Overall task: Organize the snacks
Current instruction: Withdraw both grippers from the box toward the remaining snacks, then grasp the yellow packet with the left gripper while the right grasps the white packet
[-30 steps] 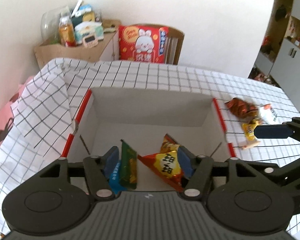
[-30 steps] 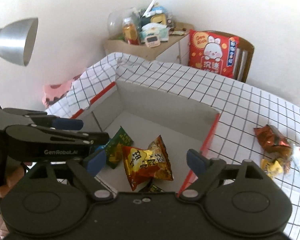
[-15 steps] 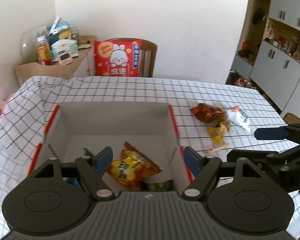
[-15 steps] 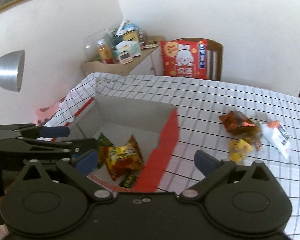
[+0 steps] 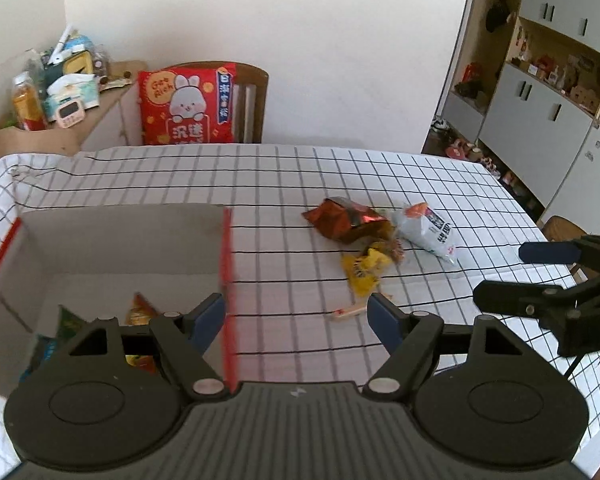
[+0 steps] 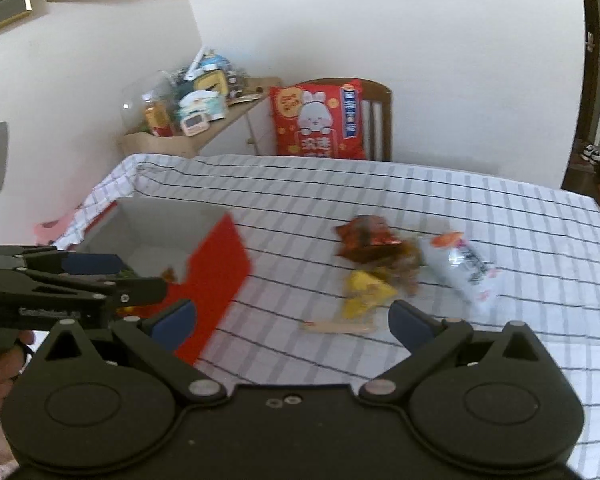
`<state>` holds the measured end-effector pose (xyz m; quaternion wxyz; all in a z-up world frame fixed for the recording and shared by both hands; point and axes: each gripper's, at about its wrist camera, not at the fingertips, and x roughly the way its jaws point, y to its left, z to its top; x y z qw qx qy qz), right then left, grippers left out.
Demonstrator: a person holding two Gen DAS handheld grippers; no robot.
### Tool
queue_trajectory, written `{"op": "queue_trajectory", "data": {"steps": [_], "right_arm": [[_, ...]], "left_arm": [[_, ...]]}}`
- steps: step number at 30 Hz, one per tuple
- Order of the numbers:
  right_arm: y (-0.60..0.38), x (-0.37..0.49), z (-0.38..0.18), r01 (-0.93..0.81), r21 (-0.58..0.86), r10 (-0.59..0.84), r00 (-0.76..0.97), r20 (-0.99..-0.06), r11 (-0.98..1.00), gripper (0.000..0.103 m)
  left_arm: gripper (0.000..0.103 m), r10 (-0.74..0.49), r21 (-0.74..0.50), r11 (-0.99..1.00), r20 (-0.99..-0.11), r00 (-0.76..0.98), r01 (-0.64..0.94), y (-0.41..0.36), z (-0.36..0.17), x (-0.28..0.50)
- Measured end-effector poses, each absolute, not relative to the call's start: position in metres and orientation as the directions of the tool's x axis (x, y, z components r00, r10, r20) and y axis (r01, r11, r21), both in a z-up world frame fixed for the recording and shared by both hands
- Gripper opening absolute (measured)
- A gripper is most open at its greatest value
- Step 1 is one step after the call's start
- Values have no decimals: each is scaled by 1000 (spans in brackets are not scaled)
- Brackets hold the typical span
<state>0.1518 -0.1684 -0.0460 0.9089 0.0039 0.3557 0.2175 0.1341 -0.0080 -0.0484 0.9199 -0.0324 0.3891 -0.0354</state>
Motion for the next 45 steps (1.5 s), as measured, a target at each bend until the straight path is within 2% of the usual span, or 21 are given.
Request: {"op": "queue_trajectory", "data": {"steps": [11, 22, 38, 43, 45], "right_arm": [[-243, 218, -75, -362, 102, 328, 647, -688, 927, 101], [-265, 283, -114, -419, 12, 291, 609, -738, 908, 100], [-245, 341, -168, -528, -88, 256, 543, -799, 845, 86], [-236, 341, -176, -556, -128, 247, 548, -799, 821, 81], [-235, 341, -178, -557, -141, 239, 553, -798, 818, 79]], "left_arm": [[78, -72, -75, 997, -756, 651, 24, -66, -79, 188], [78, -36, -53, 999, -796, 604, -10, -101, -119, 244], [78, -23, -48, 998, -873, 487, -40, -116, -174, 298], [75, -36, -63, 997, -881, 472, -41, -115, -182, 303], [67, -38, -65, 997, -884, 466, -40, -116, -184, 303]]}}
